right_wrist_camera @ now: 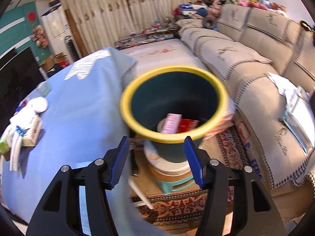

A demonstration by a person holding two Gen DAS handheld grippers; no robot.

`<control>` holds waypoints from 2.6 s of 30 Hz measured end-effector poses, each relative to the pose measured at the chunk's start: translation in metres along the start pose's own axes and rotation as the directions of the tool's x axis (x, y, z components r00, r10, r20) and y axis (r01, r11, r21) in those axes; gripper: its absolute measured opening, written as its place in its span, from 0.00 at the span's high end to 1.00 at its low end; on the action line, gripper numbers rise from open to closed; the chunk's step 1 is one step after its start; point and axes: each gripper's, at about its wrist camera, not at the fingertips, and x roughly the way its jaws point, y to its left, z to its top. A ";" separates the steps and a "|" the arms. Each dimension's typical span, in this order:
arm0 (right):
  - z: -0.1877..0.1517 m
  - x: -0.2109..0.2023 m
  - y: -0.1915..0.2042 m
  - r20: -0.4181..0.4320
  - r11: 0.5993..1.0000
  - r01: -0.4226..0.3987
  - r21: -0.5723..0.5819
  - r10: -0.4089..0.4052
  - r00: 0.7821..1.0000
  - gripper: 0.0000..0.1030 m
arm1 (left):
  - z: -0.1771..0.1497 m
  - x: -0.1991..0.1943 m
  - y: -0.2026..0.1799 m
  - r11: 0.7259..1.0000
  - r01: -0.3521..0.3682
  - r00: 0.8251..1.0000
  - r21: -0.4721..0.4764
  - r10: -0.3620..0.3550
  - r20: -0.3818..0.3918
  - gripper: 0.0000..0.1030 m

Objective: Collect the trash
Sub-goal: 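Reach the right gripper to the white-and-blue tube and grasp it, then carry the white-and-blue tube over the bin and open the right gripper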

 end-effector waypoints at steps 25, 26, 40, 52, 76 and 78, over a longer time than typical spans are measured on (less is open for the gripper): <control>-0.031 0.001 0.270 -0.170 0.909 -0.376 -0.180 0.348 0.922 0.47 | -0.093 -0.026 0.152 0.947 -0.217 0.976 -0.236 0.208 -0.060 0.05; -0.032 0.002 0.273 -0.175 0.909 -0.381 -0.169 0.352 0.919 0.47 | -0.096 -0.026 0.153 0.948 -0.211 0.978 -0.237 0.202 -0.062 0.05; -0.041 0.015 0.283 -0.208 0.904 -0.405 -0.132 0.375 0.904 0.77 | -0.109 -0.026 0.155 0.951 -0.200 0.980 -0.237 0.190 -0.062 0.05; -0.018 -0.021 0.234 -0.045 0.919 -0.372 -0.132 0.369 0.928 0.84 | -0.106 -0.019 0.135 0.961 -0.202 0.979 -0.190 0.191 -0.072 0.05; 0.073 0.094 -0.023 0.001 0.992 0.088 0.086 -0.089 0.996 0.83 | -0.081 0.030 0.073 0.973 -0.220 0.967 -0.070 0.208 -0.144 0.05; 0.073 0.113 -0.033 -0.028 0.990 0.115 0.082 -0.113 0.993 0.83 | -0.080 0.035 0.065 0.974 -0.220 0.966 -0.050 0.211 -0.151 0.05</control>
